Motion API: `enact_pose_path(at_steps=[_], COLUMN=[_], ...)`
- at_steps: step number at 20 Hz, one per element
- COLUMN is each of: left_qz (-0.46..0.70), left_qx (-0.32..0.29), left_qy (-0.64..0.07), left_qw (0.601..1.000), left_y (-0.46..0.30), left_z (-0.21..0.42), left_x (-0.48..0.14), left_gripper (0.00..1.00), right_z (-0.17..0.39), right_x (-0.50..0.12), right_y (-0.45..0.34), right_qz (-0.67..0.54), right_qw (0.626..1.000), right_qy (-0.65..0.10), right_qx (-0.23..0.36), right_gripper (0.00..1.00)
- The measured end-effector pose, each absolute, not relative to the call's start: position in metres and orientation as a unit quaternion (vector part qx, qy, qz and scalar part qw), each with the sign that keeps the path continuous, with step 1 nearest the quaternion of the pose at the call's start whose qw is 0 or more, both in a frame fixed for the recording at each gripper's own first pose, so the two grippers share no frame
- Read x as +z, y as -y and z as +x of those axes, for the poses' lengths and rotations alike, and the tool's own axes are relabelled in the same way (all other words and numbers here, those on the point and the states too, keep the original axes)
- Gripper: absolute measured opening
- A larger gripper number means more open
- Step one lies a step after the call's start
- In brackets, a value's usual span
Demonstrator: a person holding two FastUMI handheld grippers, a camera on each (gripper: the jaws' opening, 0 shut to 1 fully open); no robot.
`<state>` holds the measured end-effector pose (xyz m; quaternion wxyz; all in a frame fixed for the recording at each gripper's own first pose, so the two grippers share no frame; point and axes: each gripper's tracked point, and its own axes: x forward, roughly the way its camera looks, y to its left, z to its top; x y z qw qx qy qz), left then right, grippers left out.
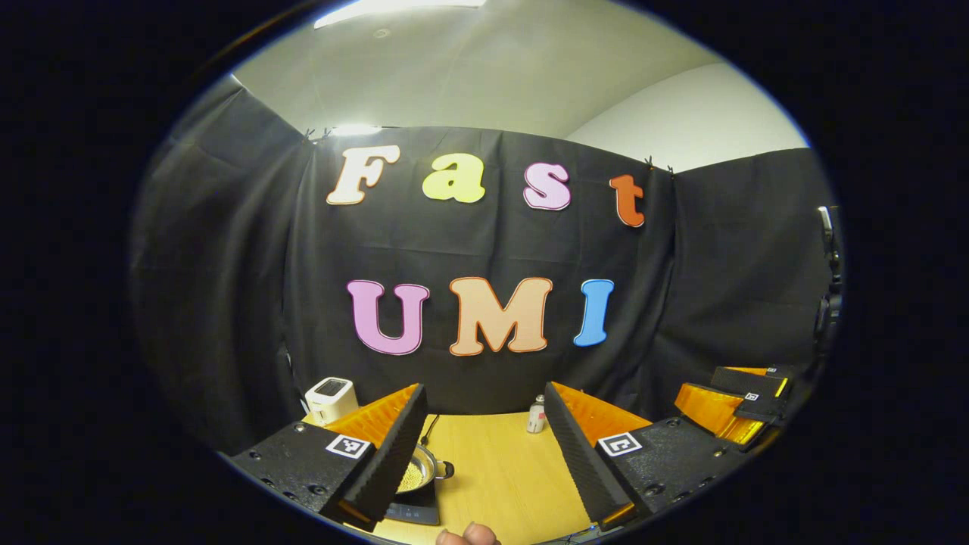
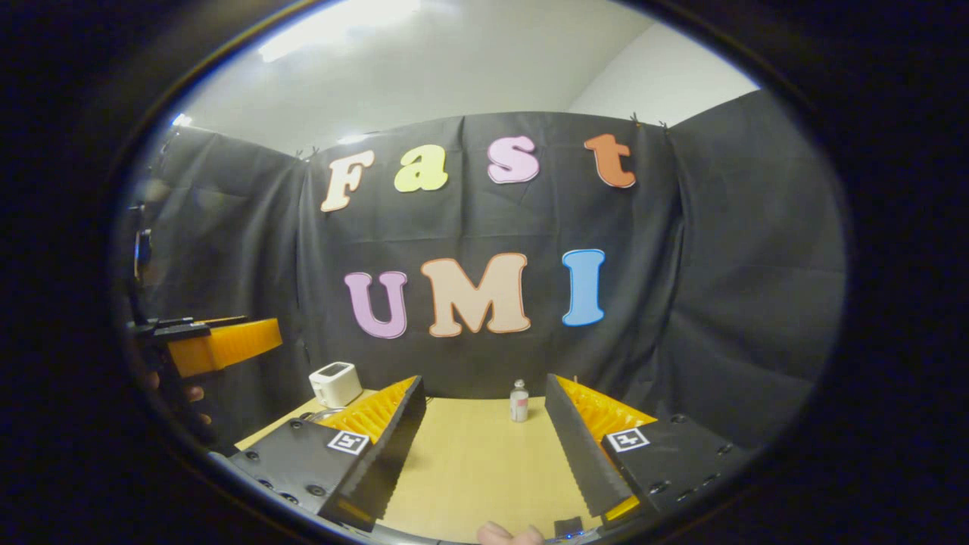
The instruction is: First push the handle of the pot to place it horizontally, then grasp the pot with both hands and set it on the induction cooktop.
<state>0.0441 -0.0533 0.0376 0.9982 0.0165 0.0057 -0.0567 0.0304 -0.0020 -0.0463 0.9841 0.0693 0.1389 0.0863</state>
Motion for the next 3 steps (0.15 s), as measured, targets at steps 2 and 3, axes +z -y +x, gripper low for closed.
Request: enact_pose_path(at_steps=[2, 3], left_qz=[0.020, 0.018], left_qx=[-0.057, -0.056], left_qy=[-0.013, -0.018], left_qw=[0.998, 0.998], left_y=[0.0590, 0.0615], left_z=[0.0434, 0.0427], left_x=[0.0309, 0.0275], left_gripper=[0.93, 0.93], right_z=[0.0327, 0.0331], right_x=[-0.0495, -0.0503], right_y=[0.0105, 0.0124], right_qz=[0.075, 0.080], right_qw=[0.983, 0.982], right_qy=[-0.142, -0.145], right_qx=[0.086, 0.086], right_gripper=[0.93, 0.93])
